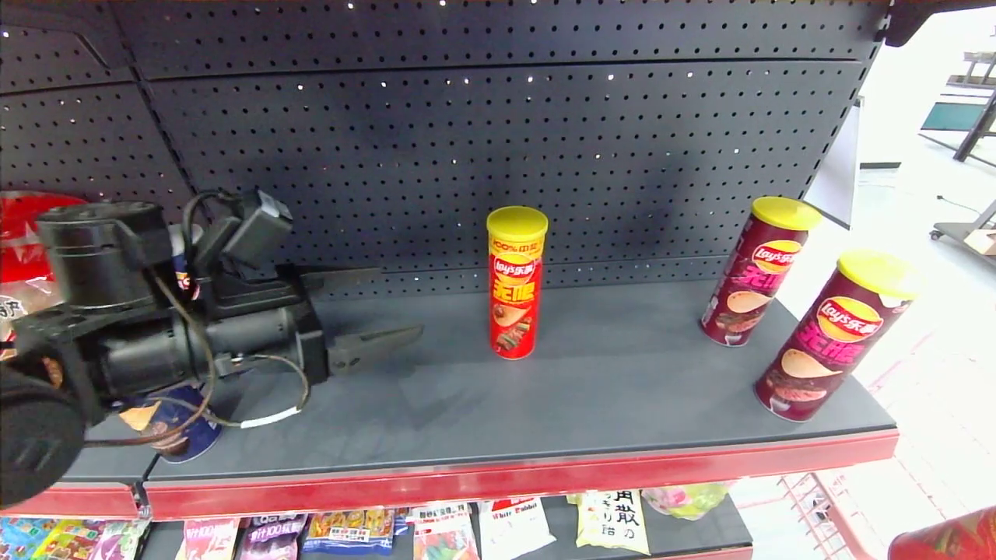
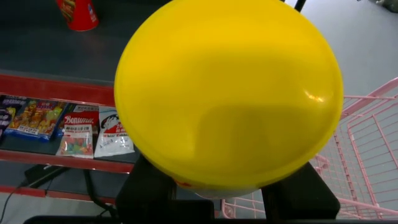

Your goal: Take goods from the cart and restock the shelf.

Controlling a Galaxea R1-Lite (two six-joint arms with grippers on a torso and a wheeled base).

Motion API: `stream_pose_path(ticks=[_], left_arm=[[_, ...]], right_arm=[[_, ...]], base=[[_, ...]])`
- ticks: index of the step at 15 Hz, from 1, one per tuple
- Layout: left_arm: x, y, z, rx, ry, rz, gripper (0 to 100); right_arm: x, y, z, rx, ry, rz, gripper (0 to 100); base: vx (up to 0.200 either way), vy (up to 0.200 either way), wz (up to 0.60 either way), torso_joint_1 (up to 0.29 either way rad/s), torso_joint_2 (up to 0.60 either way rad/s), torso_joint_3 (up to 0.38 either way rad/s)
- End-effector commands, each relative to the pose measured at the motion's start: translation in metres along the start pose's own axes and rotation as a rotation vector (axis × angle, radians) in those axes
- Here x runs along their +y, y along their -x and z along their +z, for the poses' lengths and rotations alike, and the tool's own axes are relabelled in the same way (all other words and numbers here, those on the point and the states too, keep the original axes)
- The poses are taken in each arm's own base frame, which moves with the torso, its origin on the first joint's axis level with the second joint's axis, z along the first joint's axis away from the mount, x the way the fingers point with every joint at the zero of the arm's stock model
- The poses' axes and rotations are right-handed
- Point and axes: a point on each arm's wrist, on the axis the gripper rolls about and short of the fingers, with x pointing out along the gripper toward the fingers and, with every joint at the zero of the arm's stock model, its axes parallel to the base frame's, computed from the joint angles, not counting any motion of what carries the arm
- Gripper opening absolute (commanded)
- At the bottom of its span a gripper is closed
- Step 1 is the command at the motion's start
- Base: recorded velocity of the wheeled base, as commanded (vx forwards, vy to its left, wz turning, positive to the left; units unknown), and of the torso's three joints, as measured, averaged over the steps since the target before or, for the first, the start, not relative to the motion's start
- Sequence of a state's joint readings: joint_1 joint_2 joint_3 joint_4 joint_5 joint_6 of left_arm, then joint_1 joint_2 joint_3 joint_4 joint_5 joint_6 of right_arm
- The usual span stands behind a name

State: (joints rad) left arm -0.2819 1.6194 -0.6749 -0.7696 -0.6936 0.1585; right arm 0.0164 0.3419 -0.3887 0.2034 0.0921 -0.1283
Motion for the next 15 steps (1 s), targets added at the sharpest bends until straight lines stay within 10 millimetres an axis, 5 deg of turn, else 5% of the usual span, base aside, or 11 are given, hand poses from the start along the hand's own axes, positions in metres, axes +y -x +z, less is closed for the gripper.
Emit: stream_pose_path(ticks=[1, 4, 15], left_arm=[[0.028, -0.055, -0.027, 0.029, 0.018, -0.071, 100], [0.050, -0.091, -0.019, -0.021, -0.018, -0.085, 100], [0.072, -0.148, -0.020, -0.080, -0.024, -0.114, 100]], right_arm=[[-0.001, -0.002, 0.002, 0.008, 0.000, -0.002, 0], [-0.001, -0.002, 0.007, 0.010, 0.001, -0.008, 0], [-0.002, -0.007, 0.008, 0.034, -0.002, -0.006, 0]], base=[[0.000, 0.000, 0.00, 0.000, 0.00, 0.000], [0.000, 0.000, 0.00, 0.000, 0.00, 0.000], [0.000, 0.000, 0.00, 0.000, 0.00, 0.000]])
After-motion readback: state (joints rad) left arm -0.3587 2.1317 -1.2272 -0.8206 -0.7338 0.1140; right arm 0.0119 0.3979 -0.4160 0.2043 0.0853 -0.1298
